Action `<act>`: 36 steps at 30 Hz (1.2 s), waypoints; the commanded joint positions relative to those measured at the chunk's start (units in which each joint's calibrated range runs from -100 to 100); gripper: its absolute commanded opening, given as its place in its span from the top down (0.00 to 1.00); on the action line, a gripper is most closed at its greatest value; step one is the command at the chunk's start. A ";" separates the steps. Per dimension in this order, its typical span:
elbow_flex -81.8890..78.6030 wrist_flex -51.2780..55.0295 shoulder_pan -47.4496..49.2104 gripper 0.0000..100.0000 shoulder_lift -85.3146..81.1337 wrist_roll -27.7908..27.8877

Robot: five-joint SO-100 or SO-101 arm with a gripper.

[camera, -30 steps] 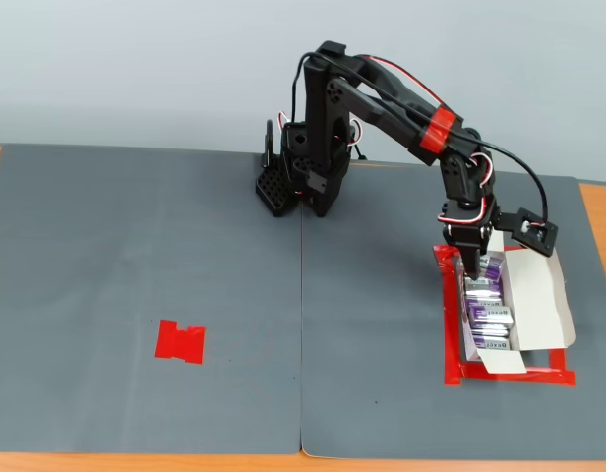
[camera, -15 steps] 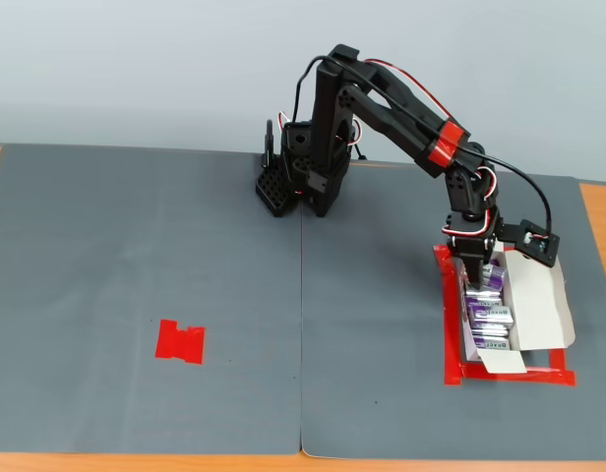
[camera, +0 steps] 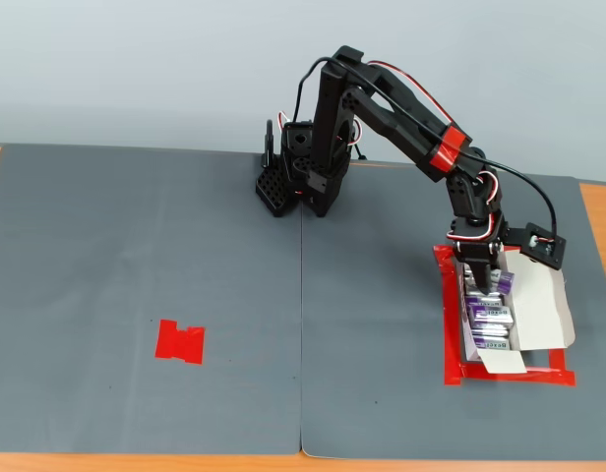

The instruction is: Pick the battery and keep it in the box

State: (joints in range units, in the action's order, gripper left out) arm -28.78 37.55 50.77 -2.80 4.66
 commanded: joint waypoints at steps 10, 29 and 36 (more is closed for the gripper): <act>0.42 -1.10 -0.16 0.96 -0.46 -0.21; 0.33 -0.92 -0.46 0.81 -1.22 -0.16; 0.70 -0.14 -3.07 0.98 -5.21 0.26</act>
State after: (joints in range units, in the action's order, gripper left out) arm -28.78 37.38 49.74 -3.31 4.81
